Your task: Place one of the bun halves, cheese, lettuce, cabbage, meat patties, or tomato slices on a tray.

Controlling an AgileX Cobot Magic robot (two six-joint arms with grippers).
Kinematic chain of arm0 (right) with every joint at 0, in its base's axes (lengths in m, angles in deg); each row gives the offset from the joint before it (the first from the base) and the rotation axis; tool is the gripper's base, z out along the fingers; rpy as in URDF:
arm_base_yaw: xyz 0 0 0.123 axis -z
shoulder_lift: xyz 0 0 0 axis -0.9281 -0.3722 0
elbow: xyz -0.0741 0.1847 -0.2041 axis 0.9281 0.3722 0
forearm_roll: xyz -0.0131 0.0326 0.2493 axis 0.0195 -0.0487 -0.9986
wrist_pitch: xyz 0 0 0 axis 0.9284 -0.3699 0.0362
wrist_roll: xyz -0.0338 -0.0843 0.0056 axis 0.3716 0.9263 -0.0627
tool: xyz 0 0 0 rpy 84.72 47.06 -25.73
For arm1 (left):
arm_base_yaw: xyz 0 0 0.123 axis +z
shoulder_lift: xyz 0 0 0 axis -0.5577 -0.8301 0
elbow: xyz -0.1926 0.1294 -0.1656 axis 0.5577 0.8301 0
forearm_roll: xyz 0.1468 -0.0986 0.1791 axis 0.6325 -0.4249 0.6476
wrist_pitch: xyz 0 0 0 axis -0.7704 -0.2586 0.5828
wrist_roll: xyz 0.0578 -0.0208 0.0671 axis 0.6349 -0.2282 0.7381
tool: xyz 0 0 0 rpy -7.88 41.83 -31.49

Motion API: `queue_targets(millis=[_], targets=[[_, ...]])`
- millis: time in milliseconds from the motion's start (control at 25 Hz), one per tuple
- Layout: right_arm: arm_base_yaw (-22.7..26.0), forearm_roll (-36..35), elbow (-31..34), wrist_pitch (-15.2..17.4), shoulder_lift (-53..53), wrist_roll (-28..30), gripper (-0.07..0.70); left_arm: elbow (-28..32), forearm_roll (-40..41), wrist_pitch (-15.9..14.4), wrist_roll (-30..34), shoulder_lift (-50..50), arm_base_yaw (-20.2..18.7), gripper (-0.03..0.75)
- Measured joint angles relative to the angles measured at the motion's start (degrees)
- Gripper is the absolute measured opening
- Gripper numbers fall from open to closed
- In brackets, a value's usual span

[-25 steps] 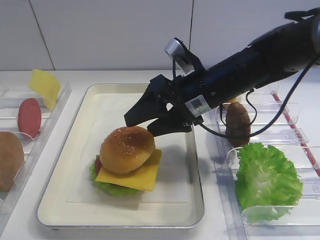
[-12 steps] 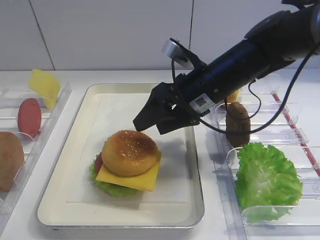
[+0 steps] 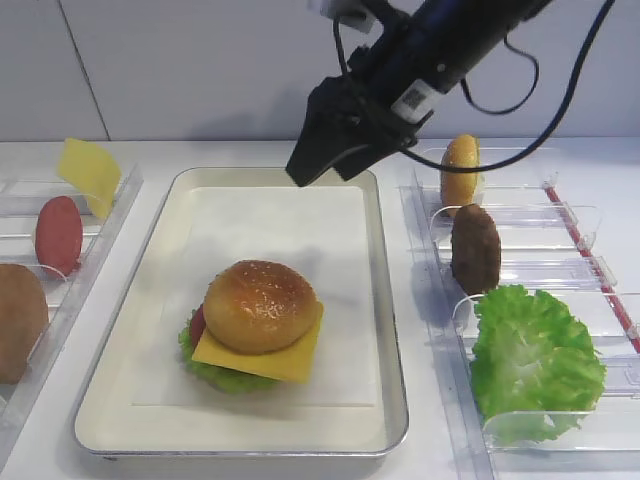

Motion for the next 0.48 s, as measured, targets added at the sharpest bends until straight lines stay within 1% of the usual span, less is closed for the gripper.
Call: queue_targets(millis=[160,280,400,480], targets=[[0.00,16.75,-9.58,0.95,-0.18,-9.26,0.553,0.00,0.00,0.00,0.00,0.00,0.00,0.326],[0.00,27.53,-14.84,1.48,-0.18,-15.67,0.553,0.00,0.00,0.00,0.00,0.00,0.00,0.326],[0.00,35.82,-16.59,1.78,0.32,-23.62,0.553,0.00,0.00,0.00,0.00,0.00,0.00,0.326],[0.00,39.57,-15.02,1.76,2.80,-26.39,0.552,0.00,0.00,0.00,0.00,0.00,0.00,0.326]])
